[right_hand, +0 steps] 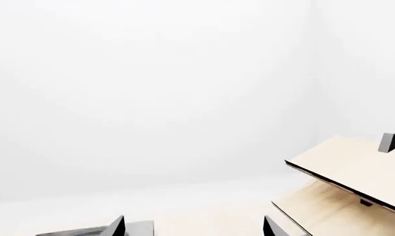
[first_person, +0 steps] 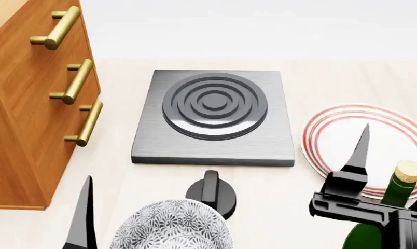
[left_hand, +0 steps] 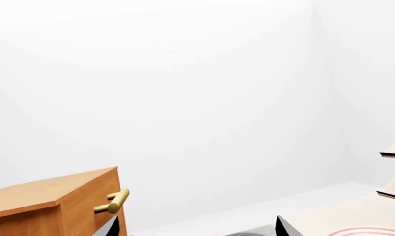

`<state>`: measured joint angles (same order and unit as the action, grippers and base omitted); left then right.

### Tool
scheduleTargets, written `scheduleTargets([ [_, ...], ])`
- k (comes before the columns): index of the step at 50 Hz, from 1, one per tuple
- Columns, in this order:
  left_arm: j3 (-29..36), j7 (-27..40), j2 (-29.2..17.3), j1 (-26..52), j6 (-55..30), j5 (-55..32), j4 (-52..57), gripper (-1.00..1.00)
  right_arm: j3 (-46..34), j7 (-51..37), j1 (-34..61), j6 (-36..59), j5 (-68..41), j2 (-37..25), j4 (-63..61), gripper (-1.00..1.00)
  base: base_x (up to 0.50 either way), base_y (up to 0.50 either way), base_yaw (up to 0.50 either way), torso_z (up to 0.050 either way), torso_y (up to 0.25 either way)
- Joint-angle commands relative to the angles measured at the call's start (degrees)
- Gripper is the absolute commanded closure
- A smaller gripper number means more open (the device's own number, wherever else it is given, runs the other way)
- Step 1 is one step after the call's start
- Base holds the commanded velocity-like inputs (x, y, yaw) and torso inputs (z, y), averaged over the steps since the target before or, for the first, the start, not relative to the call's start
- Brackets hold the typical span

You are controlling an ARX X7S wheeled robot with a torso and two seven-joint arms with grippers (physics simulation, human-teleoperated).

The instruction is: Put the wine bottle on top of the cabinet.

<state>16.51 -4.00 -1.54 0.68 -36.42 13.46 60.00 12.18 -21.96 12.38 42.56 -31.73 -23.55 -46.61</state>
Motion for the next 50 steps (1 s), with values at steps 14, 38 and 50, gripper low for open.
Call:
scheduleTargets([
  [14, -2.72, -1.50, 1.49, 0.29, 1.38, -0.80, -0.01, -1.00, 0.79, 4.67, -6.87, -12.25, 5.91, 4.59, 13.90, -1.00, 0.00, 0.00, 0.00, 0.000, 0.000],
  [38, -2.31, -1.46, 1.49, 0.23, 1.25, -0.49, -0.01, -1.00, -2.63, 3.21, -5.49, -11.29, 10.43, 2.12, 15.49, -1.00, 0.00, 0.00, 0.00, 0.000, 0.000],
  [50, -2.18, -1.49, 1.49, 0.01, 1.31, -0.39, -0.01, -1.00, -3.46, 3.17, -4.59, -10.91, 10.33, 1.98, 15.92, -1.00, 0.00, 0.00, 0.00, 0.000, 0.000],
])
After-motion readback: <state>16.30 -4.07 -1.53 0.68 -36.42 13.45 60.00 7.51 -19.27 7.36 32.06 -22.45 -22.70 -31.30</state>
